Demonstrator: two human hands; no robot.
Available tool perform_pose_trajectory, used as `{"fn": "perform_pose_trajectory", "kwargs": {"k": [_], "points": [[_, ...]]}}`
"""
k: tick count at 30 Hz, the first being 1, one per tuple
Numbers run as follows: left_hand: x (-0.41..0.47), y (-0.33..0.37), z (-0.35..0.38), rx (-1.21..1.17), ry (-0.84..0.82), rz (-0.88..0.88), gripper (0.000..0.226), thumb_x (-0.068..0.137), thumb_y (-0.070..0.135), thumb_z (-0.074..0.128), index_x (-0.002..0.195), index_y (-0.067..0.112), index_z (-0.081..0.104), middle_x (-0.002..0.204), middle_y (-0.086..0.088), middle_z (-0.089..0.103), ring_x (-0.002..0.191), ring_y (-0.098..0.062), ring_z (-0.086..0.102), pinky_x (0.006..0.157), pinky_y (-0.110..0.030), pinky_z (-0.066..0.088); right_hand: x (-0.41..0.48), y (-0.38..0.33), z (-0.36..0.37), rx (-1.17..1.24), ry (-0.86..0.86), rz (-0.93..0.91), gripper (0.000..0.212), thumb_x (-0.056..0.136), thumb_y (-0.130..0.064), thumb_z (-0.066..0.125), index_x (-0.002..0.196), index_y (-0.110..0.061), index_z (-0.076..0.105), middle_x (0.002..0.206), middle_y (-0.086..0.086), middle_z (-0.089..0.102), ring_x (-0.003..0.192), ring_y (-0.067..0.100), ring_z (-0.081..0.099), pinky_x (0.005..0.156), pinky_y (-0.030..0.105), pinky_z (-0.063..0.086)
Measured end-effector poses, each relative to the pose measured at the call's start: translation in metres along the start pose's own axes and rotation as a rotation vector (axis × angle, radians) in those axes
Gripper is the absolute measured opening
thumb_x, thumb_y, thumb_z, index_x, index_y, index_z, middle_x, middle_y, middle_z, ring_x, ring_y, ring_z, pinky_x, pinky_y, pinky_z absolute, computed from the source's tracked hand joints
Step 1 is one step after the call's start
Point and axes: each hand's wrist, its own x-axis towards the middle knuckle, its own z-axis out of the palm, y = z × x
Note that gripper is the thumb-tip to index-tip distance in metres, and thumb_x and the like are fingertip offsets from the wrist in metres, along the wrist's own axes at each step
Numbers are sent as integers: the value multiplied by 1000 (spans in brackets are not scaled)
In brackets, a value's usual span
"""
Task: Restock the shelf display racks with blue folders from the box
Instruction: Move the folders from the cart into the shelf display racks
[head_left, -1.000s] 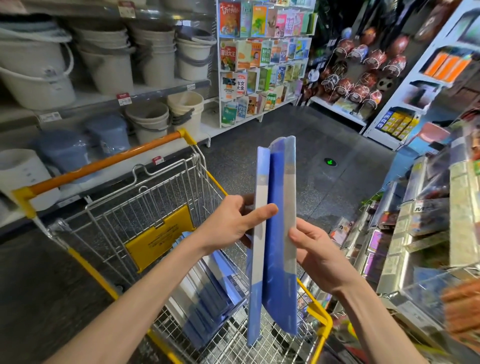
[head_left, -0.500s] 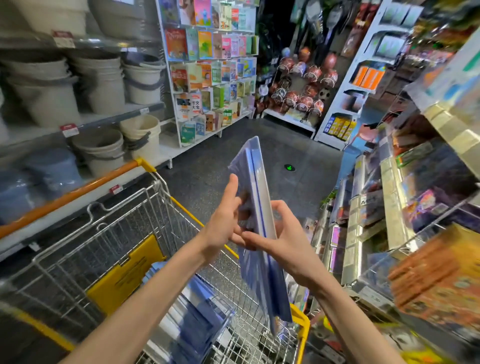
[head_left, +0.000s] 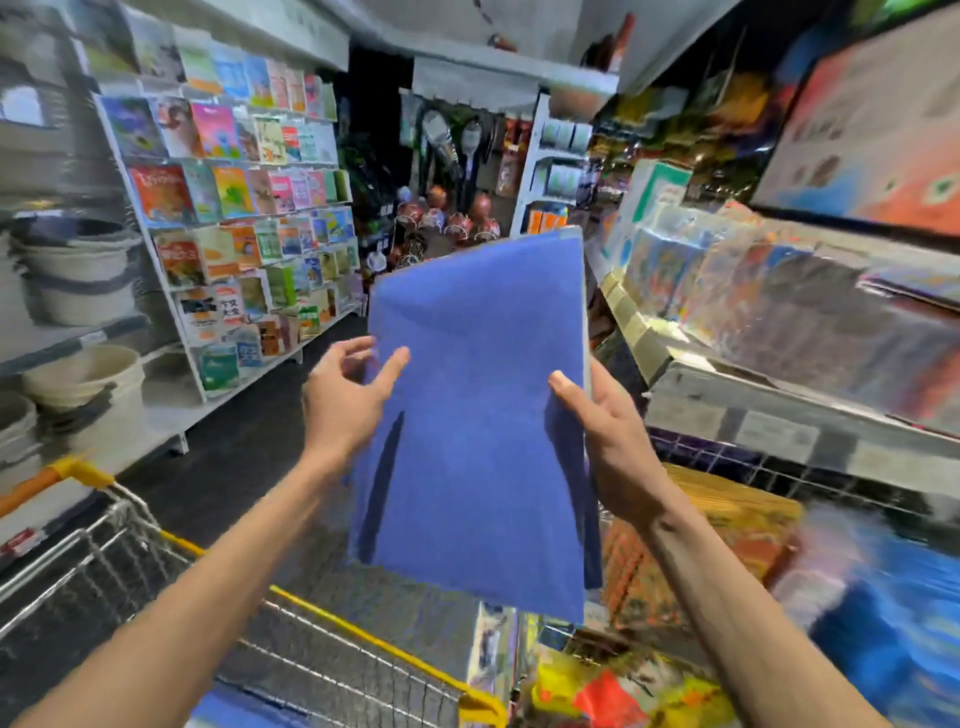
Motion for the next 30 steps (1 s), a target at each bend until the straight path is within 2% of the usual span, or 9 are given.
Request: {"fn": "perform_pose_trajectory", "kwargs": {"k": [3,7,10,12,15,18,21,25,30], "points": [[9,11,16,-79,-104,-125,88,63,69,84,125,9,64,116,-6,72,104,-24,71,91,-47,57,1,-27,-26,92,20,-38,31,103,-8,45,132,-7,55,122,6,70,105,20,68,87,34,57],[-4,55,44,-180,-201,-57,48,73,59,82,100,21,74,97,5,77,88,-15,73,75,-32,58,4,-55,-73,134,18,-75,28,102,-12,48,128,-8,58,117,9,71,98,24,71,78,36,59],[-28,93,67,-227,-135,49,27,78,46,80,89,22,73,86,10,75,81,-10,71,66,-24,57,2,-78,-113,136,-16,-114,28,101,-13,49,128,-9,59,114,8,73,92,22,72,71,32,59],[-40,117,79,-258,-109,119,30,79,42,79,97,19,75,83,15,76,79,-2,71,67,-22,57,2,-91,-136,133,-21,-124,26,101,-13,50,125,-11,59,109,4,75,87,17,73,67,29,59],[-56,154,112,-317,-60,216,29,83,33,79,104,13,74,82,15,75,70,7,67,63,-13,52,7,-118,-181,84,-22,-129,27,100,-19,54,125,-14,59,115,8,73,94,23,72,78,38,61],[-74,190,148,-383,-65,248,27,78,37,82,97,20,75,92,7,76,78,-2,71,70,-23,58,9,-148,-228,43,-22,-126,33,99,-22,57,130,-10,57,119,14,71,99,30,71,80,42,60],[-85,213,169,-413,-67,280,24,81,33,82,99,20,74,91,8,75,74,1,70,64,-19,57,9,-167,-256,26,-43,-107,34,98,-27,58,129,-12,59,117,11,72,96,26,72,72,36,61],[-96,246,203,-479,-98,327,23,83,26,81,103,17,74,93,7,75,75,0,71,63,-19,57,6,-188,-297,54,-65,-64,39,99,-35,55,133,-16,59,125,4,69,112,25,68,89,41,58],[-94,271,247,-556,-160,351,24,79,28,86,98,15,77,92,1,79,82,-11,74,71,-31,60,2,-203,-329,-1,121,-128,38,95,-36,63,127,-14,64,119,10,72,107,33,70,89,46,58]]}}
